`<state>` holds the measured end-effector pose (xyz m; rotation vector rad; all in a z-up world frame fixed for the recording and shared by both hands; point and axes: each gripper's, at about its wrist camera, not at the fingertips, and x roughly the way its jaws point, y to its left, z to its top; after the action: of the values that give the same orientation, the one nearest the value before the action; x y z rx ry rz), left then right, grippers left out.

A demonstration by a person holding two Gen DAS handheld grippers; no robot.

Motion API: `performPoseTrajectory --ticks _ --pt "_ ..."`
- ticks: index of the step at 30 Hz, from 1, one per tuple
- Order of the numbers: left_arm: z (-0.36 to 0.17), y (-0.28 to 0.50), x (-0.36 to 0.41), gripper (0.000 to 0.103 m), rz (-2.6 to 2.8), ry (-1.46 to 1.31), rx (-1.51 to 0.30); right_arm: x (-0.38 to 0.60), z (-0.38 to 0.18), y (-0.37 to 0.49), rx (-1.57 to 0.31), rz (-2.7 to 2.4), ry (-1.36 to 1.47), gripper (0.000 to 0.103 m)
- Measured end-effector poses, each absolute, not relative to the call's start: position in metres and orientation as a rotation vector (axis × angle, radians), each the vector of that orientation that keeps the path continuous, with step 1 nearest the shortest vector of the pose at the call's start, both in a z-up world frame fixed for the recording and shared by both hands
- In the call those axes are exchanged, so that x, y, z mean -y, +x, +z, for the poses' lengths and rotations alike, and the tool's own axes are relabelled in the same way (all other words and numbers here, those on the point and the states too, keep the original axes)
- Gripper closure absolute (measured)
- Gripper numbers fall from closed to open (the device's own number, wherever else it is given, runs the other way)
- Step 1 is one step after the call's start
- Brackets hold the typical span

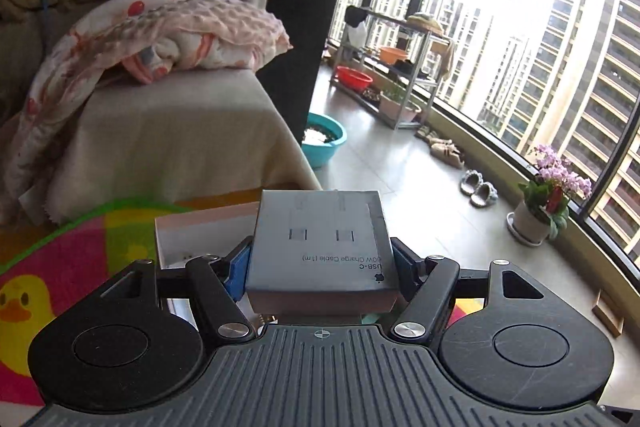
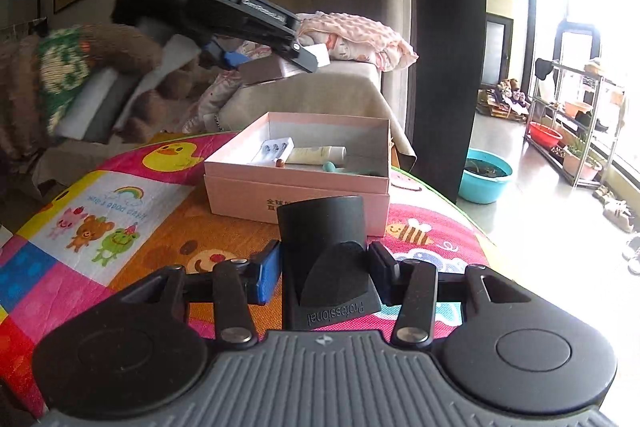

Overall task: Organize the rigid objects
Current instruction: 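Drop the white box into the pink box with the left gripper while the right carries the stand, then lower the black stand into the pink box and open the right gripper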

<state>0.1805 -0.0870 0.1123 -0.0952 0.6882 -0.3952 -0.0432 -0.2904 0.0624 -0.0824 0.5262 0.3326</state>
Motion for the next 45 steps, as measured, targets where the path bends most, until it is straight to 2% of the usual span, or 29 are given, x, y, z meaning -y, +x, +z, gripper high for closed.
performPoseTrajectory --ticks 12,19,27,35,40,45 --pt "0.046 0.219 0.098 0.028 -0.301 -0.041 -0.843 0.298 0.043 -0.040 -0.585 0.308 -0.088 0.057" --pt "0.067 0.195 0.075 0.032 -0.311 -0.087 -0.710 0.287 0.039 -0.039 -0.607 0.313 -0.117 0.057" --pt "0.099 0.119 0.024 0.032 -0.370 -0.181 -0.538 0.275 0.035 -0.034 -0.639 0.305 -0.156 0.057" --pt "0.076 0.024 -0.014 0.032 -0.341 -0.232 -0.523 0.270 0.080 -0.004 -0.570 0.302 -0.143 0.058" --pt "0.064 0.015 -0.017 0.032 -0.278 -0.183 -0.554 0.255 0.136 0.057 -0.464 0.285 -0.132 0.058" --pt "0.049 0.015 -0.020 0.032 -0.290 -0.193 -0.592 0.226 0.142 0.139 -0.542 0.217 -0.169 0.058"
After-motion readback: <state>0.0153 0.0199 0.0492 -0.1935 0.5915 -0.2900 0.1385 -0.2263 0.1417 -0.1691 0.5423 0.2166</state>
